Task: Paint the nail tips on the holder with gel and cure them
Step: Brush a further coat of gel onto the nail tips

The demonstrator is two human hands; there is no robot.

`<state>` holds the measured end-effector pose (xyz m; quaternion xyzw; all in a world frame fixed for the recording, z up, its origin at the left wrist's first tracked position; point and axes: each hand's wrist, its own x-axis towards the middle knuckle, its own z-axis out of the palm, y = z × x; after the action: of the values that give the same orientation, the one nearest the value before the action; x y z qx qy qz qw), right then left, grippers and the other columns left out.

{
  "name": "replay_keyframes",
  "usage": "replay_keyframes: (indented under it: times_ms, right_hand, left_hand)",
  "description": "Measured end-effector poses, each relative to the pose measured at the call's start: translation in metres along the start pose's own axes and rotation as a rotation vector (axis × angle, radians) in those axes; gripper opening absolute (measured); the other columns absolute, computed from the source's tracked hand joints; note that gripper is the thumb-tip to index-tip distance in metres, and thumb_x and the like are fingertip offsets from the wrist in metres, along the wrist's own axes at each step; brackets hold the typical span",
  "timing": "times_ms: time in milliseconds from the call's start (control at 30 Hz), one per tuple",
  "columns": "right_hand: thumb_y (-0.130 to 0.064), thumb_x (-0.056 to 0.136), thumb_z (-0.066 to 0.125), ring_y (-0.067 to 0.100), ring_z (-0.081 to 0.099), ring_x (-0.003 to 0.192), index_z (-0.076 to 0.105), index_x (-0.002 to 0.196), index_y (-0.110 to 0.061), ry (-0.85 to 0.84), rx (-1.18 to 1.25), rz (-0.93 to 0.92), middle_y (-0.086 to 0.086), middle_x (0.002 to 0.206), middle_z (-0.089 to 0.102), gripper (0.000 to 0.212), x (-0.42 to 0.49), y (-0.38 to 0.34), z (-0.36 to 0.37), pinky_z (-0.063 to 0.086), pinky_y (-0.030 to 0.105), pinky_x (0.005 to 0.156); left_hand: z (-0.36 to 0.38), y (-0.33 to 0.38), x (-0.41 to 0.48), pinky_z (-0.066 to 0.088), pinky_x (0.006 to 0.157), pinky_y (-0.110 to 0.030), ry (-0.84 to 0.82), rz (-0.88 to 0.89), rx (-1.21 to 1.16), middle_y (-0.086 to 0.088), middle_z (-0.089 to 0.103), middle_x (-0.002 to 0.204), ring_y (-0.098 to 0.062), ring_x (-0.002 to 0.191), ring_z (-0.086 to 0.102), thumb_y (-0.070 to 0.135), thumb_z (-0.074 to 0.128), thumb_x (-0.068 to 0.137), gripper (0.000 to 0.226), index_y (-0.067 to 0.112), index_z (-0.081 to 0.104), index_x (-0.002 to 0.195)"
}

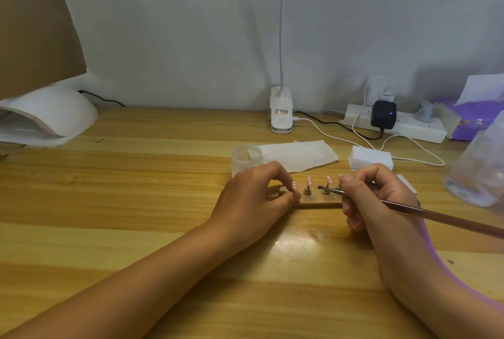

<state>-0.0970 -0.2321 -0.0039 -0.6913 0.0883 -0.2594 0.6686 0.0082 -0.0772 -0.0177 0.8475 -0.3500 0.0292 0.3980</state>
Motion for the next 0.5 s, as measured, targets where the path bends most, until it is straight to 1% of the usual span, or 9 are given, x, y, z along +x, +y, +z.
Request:
replay_keyframes:
  times_ms: [67,100,200,267,333,400,500]
  right_hand:
    - [-0.037,0.078,0.065,0.007,0.047,0.046,0.061,0.069,-0.030,-0.003,-0.003,0.006,-0.001,0.056,0.057,0.013,0.000,-0.001,0.001,0.040,0.017,0.041]
    - [-0.040,0.078,0.065,0.007,0.047,0.047,0.061,0.069,-0.030,0.001,-0.012,0.006,-0.001,0.056,0.057,0.013,0.000,0.000,0.001,0.040,0.017,0.041]
    - [-0.043,0.079,0.066,0.008,0.045,0.046,0.061,0.071,-0.030,0.036,-0.033,-0.006,-0.002,0.053,0.053,0.016,0.000,0.001,0.001,0.038,0.018,0.041]
    - [-0.044,0.080,0.066,0.008,0.042,0.045,0.061,0.073,-0.029,0.055,-0.033,-0.019,-0.003,0.051,0.050,0.017,0.000,0.001,0.002,0.037,0.018,0.040]
    - [-0.045,0.080,0.066,0.007,0.042,0.043,0.063,0.075,-0.029,0.057,-0.040,-0.035,-0.004,0.050,0.049,0.017,0.000,0.000,0.002,0.036,0.018,0.039]
    - [-0.045,0.081,0.066,0.006,0.042,0.043,0.065,0.076,-0.030,0.039,-0.051,-0.054,-0.005,0.051,0.050,0.016,-0.001,-0.001,0.002,0.036,0.017,0.039]
    - [-0.043,0.078,0.067,0.004,0.046,0.045,0.065,0.077,-0.025,0.000,-0.054,-0.068,-0.004,0.054,0.055,0.018,-0.003,-0.003,0.003,0.038,0.015,0.041]
  left_hand:
    - [0.000,0.000,0.000,0.029,0.053,-0.010,0.004,-0.019,0.010,0.023,0.057,0.078,0.012,0.065,0.049,0.041,0.071,0.087,0.011,0.037,0.062,0.092]
    - [-0.001,0.001,0.000,0.029,0.053,-0.010,-0.001,-0.025,0.013,0.023,0.057,0.078,0.010,0.064,0.048,0.042,0.070,0.087,0.011,0.038,0.061,0.093]
    - [-0.002,0.004,0.000,0.026,0.055,-0.012,-0.037,-0.031,0.037,0.023,0.058,0.085,0.010,0.064,0.049,0.050,0.070,0.084,0.020,0.038,0.058,0.094]
    - [-0.003,0.007,-0.001,0.029,0.058,-0.014,-0.059,-0.029,0.063,0.022,0.060,0.094,0.012,0.070,0.050,0.054,0.069,0.082,0.026,0.039,0.053,0.094]
    - [-0.003,0.008,-0.001,0.033,0.063,-0.015,-0.071,-0.035,0.080,0.021,0.059,0.100,0.012,0.081,0.051,0.052,0.069,0.080,0.028,0.040,0.049,0.095]
    - [-0.004,0.009,-0.001,0.037,0.066,-0.016,-0.084,-0.051,0.080,0.020,0.058,0.102,0.007,0.090,0.052,0.049,0.069,0.078,0.030,0.039,0.048,0.097]
    - [-0.005,0.011,-0.001,0.038,0.065,-0.018,-0.122,-0.042,0.103,0.019,0.056,0.102,0.003,0.091,0.052,0.049,0.065,0.074,0.032,0.039,0.048,0.100]
